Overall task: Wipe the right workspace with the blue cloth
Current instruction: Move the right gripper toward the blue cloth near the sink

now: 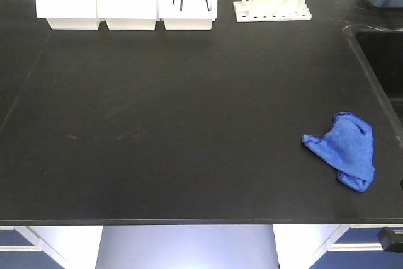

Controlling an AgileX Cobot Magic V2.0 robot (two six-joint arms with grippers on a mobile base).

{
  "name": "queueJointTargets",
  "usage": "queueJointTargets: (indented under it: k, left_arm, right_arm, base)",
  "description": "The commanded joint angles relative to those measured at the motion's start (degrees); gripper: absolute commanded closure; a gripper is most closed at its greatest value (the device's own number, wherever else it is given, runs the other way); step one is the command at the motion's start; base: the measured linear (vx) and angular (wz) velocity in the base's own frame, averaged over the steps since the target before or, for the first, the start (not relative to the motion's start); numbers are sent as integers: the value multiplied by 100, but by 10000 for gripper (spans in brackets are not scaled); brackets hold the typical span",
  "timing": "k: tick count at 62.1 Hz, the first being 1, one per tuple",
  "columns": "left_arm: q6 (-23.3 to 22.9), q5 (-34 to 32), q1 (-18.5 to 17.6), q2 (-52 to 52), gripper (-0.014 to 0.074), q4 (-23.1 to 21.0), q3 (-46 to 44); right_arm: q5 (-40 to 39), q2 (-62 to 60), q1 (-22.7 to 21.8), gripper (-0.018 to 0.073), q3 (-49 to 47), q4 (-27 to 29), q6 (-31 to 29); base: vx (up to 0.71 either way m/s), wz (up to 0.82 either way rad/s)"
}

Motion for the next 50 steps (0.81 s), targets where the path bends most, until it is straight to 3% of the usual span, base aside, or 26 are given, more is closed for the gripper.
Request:
queueJointTargets:
  k: [1, 50]
  left_arm:
    - [-49, -457, 27, -99, 602, 5, 183]
    - [-49, -457, 27, -94, 602, 5, 178]
  right_arm:
    - [-433, -64, -12, 567, 109, -3, -22]
    - [-433, -64, -12, 567, 109, -3, -22]
  base:
    - [0, 0]
    - [0, 0]
